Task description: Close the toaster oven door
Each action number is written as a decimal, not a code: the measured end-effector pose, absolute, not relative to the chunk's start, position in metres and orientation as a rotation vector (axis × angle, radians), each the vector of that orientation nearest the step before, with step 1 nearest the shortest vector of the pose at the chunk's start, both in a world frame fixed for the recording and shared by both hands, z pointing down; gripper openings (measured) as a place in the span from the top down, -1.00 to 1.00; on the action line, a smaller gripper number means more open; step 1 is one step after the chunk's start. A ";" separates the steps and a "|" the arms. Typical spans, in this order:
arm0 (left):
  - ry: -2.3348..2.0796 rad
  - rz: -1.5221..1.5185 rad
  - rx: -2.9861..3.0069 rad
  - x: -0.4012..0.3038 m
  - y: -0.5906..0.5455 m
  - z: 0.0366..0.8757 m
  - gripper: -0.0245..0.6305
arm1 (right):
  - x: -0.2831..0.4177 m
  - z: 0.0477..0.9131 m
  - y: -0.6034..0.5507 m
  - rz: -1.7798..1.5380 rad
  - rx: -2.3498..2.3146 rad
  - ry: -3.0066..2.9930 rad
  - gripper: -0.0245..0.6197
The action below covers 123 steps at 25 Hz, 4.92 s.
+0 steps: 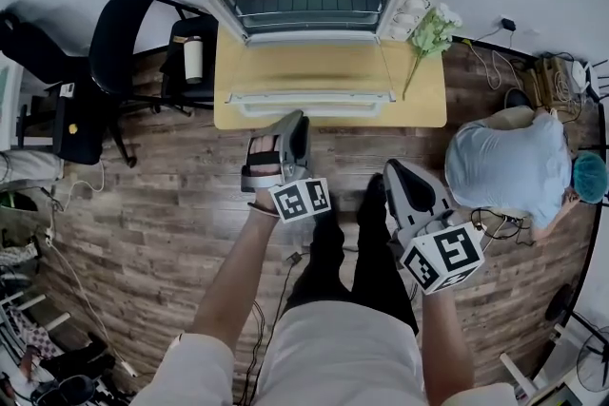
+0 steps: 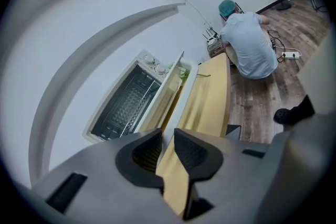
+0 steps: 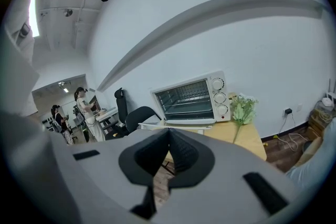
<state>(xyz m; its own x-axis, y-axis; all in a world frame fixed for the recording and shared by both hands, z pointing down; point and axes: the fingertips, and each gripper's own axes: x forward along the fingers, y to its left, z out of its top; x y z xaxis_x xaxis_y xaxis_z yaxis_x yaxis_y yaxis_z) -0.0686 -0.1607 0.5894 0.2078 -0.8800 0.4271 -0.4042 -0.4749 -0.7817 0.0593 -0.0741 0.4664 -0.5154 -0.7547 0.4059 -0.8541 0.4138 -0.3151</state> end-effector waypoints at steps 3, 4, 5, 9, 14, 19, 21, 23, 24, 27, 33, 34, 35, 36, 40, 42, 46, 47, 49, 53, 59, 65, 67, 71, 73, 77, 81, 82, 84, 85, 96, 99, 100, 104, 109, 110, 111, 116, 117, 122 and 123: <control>1.192 -1.201 -2.000 -0.069 -0.164 0.583 0.70 | 0.060 0.459 -0.077 0.712 1.432 -2.478 0.93; 1.193 -1.189 -2.015 -0.069 -0.165 0.580 0.70 | 0.060 0.457 -0.078 0.706 1.434 -2.481 0.93; 1.193 -1.178 -2.031 -0.069 -0.165 0.577 0.70 | 0.059 0.454 -0.079 0.701 1.437 -2.485 0.93; 1.172 -1.156 -2.076 -0.069 -0.168 0.568 0.70 | 0.058 0.446 -0.081 0.687 1.440 -2.495 0.93; 1.146 -1.181 -2.117 -0.070 -0.172 0.561 0.70 | 0.054 0.436 -0.084 0.667 1.439 -2.514 0.93; 1.138 -1.190 -2.121 -0.069 -0.178 0.550 0.70 | 0.053 0.426 -0.088 0.640 1.448 -2.527 0.93; 1.147 -1.183 -2.115 -0.069 -0.182 0.543 0.71 | 0.052 0.423 -0.089 0.631 1.451 -2.529 0.93; 1.157 -1.178 -2.109 -0.069 -0.187 0.536 0.71 | 0.052 0.420 -0.089 0.625 1.454 -2.533 0.93; 1.160 -1.176 -2.108 -0.069 -0.190 0.533 0.71 | 0.052 0.418 -0.089 0.624 1.455 -2.535 0.93; 1.153 -1.174 -2.123 -0.068 -0.196 0.526 0.71 | 0.052 0.414 -0.090 0.620 1.459 -2.534 0.93; 1.152 -1.179 -2.143 -0.067 -0.204 0.516 0.71 | 0.050 0.406 -0.094 0.608 1.461 -2.535 0.93; 1.156 -1.176 -2.143 -0.067 -0.207 0.513 0.71 | 0.049 0.404 -0.094 0.605 1.462 -2.540 0.93; 1.158 -1.172 -2.143 -0.067 -0.209 0.510 0.71 | 0.048 0.403 -0.095 0.602 1.463 -2.544 0.93; 1.160 -1.170 -2.143 -0.067 -0.212 0.508 0.71 | 0.048 0.401 -0.096 0.598 1.463 -2.546 0.93; 1.164 -1.162 -2.145 -0.066 -0.222 0.499 0.72 | 0.046 0.396 -0.100 0.578 1.461 -2.555 0.93; 1.165 -1.159 -2.146 -0.067 -0.227 0.495 0.72 | 0.045 0.393 -0.102 0.570 1.462 -2.561 0.93; 1.163 -1.159 -2.141 -0.066 -0.233 0.490 0.72 | 0.047 0.386 -0.105 0.561 1.467 -2.571 0.93; 1.164 -1.158 -2.143 -0.066 -0.234 0.489 0.72 | 0.047 0.385 -0.106 0.558 1.467 -2.571 0.93; 1.167 -1.155 -2.145 -0.066 -0.238 0.486 0.72 | 0.047 0.383 -0.108 0.552 1.466 -2.566 0.93; 1.167 -1.149 -2.140 -0.065 -0.246 0.481 0.72 | 0.048 0.379 -0.111 0.544 1.466 -2.567 0.93; 1.174 -1.140 -2.135 -0.065 -0.258 0.474 0.73 | 0.048 0.374 -0.117 0.527 1.469 -2.573 0.93; 1.178 -1.139 -2.132 -0.065 -0.267 0.470 0.73 | 0.050 0.373 -0.118 0.524 1.477 -2.574 0.93; 1.184 -1.136 -2.138 -0.065 -0.271 0.467 0.73 | 0.051 0.373 -0.119 0.523 1.481 -2.575 0.93; 1.188 -1.127 -2.152 -0.064 -0.280 0.463 0.74 | 0.053 0.373 -0.121 0.518 1.486 -2.572 0.93; 1.188 -1.129 -2.146 -0.064 -0.283 0.462 0.74 | 0.054 0.373 -0.122 0.521 1.487 -2.571 0.93; 1.198 -1.125 -2.141 -0.063 -0.290 0.458 0.75 | 0.054 0.373 -0.123 0.520 1.483 -2.572 0.93; 1.212 -1.115 -2.141 -0.064 -0.297 0.455 0.75 | 0.056 0.373 -0.125 0.522 1.485 -2.568 0.93; 1.214 -1.114 -2.140 -0.063 -0.298 0.455 0.75 | 0.057 0.373 -0.126 0.522 1.487 -2.568 0.93; 1.219 -1.113 -2.139 -0.063 -0.303 0.454 0.75 | 0.059 0.374 -0.129 0.523 1.491 -2.571 0.93; 1.222 -1.110 -2.139 -0.063 -0.304 0.453 0.75 | 0.059 0.374 -0.130 0.523 1.493 -2.571 0.93; 1.264 -1.066 -2.132 -0.063 -0.312 0.451 0.76 | 0.064 0.377 -0.136 0.538 1.502 -2.558 0.93; 1.269 -1.060 -2.136 -0.062 -0.312 0.451 0.76 | 0.064 0.377 -0.138 0.539 1.500 -2.561 0.93; 1.272 -1.059 -2.138 -0.062 -0.312 0.451 0.76 | 0.064 0.377 -0.138 0.539 1.499 -2.562 0.93; 1.284 -1.056 -2.141 -0.062 -0.313 0.451 0.76 | 0.063 0.378 -0.138 0.538 1.493 -2.564 0.93; 1.304 -1.070 -2.149 -0.062 -0.313 0.452 0.76 | 0.064 0.375 -0.138 0.538 1.494 -2.558 0.93; 1.311 -1.071 -2.152 -0.063 -0.313 0.452 0.76 | 0.065 0.375 -0.137 0.536 1.495 -2.559 0.93; 1.318 -1.072 -2.152 -0.062 -0.313 0.451 0.76 | 0.066 0.374 -0.136 0.533 1.498 -2.559 0.93; 1.352 -1.076 -2.150 -0.063 -0.312 0.451 0.77 | 0.071 0.371 -0.129 0.526 1.509 -2.554 0.93; 1.359 -1.076 -2.151 -0.063 -0.312 0.451 0.77 | 0.072 0.370 -0.128 0.527 1.512 -2.553 0.93; 1.397 -1.056 -2.170 -0.064 -0.313 0.449 0.77 | 0.078 0.371 -0.121 0.530 1.525 -2.546 0.93; 1.405 -1.051 -2.172 -0.064 -0.312 0.448 0.77 | 0.079 0.371 -0.119 0.530 1.526 -2.544 0.93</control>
<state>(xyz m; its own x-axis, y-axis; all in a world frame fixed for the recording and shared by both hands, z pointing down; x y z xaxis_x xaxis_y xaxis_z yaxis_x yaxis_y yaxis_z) -0.0643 -0.3124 0.4481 0.2341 -0.8882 0.3954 -0.6306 -0.4483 -0.6336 0.0794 -0.1191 0.3710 -0.4810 -0.8292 0.2847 -0.8739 0.4275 -0.2313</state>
